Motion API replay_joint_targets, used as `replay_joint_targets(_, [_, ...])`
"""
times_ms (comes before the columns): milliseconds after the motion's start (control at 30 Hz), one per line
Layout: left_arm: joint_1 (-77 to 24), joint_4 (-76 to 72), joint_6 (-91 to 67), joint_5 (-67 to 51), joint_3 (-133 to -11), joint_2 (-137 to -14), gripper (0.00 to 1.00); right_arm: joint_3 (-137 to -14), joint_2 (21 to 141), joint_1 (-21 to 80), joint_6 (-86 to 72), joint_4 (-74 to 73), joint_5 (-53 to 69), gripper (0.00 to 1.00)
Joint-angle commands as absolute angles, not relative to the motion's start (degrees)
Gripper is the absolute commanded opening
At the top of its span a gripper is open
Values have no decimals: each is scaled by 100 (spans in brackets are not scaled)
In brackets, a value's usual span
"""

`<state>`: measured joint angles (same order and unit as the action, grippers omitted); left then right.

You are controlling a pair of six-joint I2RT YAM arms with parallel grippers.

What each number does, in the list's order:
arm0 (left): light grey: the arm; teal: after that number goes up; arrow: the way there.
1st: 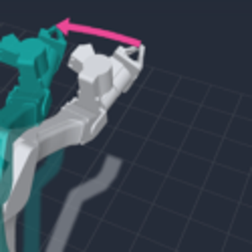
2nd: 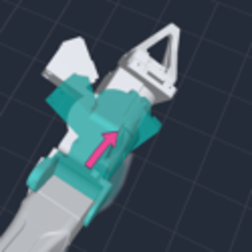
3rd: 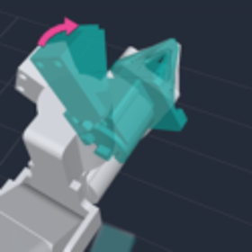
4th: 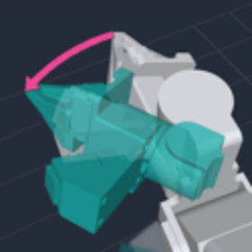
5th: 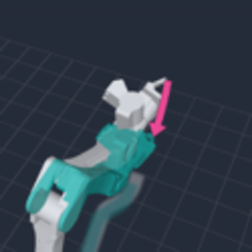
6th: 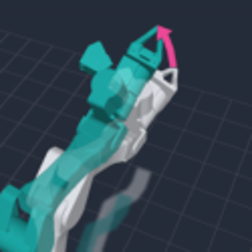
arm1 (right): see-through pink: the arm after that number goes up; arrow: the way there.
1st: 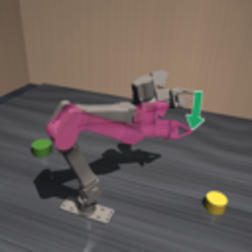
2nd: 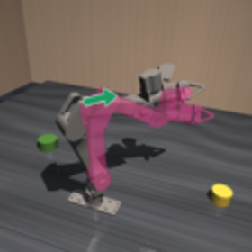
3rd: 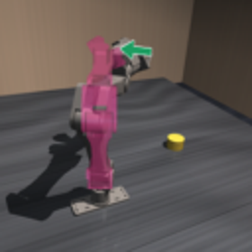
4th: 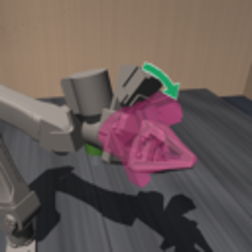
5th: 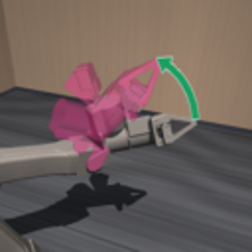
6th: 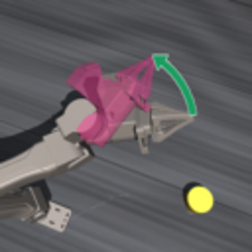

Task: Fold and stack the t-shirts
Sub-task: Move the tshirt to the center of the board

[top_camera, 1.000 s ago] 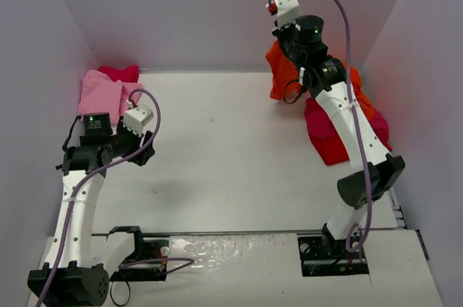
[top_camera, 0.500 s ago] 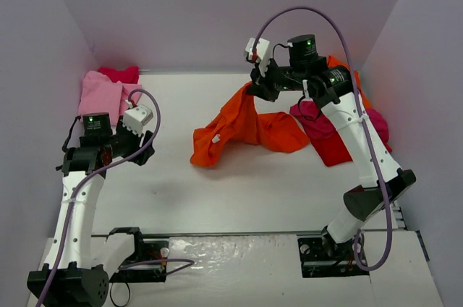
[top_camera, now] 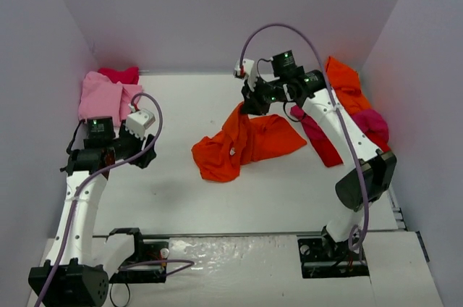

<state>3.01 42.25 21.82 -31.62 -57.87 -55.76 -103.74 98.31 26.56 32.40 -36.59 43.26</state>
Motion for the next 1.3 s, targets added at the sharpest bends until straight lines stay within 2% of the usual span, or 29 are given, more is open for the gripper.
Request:
replay_joint_targets(0, [290, 3938, 2153, -3364, -5709, -5388, 56, -10087, 9712, 3145, 3370, -3496, 4941, 0])
replay_joint_targets(200, [271, 4056, 2158, -3373, -5980, -5525, 56, -9824, 9680, 4327, 4233, -4173, 3909, 0])
replay_joint_targets(367, [146, 4392, 2367, -3239, -6663, -5897, 56, -9809, 9635, 4370, 4333, -4162, 3167, 2])
replay_joint_targets(400, [132, 4360, 2382, -3256, -6711, -5940, 56, -9812, 9581, 4377, 4335, -4141, 3089, 9])
replay_joint_targets(433, [126, 4329, 2376, -3269, -6730, -5983, 56, -9832, 9571, 4375, 4302, -4066, 2914, 24])
replay_joint_targets(467, [100, 4193, 2341, -3265, -6722, -6047, 58, -9852, 9532, 4365, 4157, -3883, 2520, 77])
replay_joint_targets(667, [-455, 3798, 2120, -3016, -6803, -6599, 66, -9633, 9421, 4109, 3976, -3138, 977, 87])
replay_joint_targets(833, [-1254, 4102, 2415, -2735, -7099, -7080, 66, -9336, 9151, 3353, 3630, -2154, 181, 90])
replay_joint_targets(1000, [-2052, 4555, 2530, -2539, -7560, -7616, 66, -8448, 9072, 2907, 3900, -1765, -629, 93])
replay_joint_targets(1067, [-2277, 4558, 2510, -2589, -7660, -7725, 66, -8020, 8988, 2816, 4007, -1688, -657, 84])
replay_joint_targets(1200, [-2357, 4510, 2435, -2664, -7638, -7982, 66, -7406, 8924, 2642, 4218, -1419, -1247, 84])
replay_joint_targets(1267, [-2437, 4584, 2448, -2697, -7655, -8116, 66, -7170, 9091, 2356, 4180, -1173, -1655, 76])
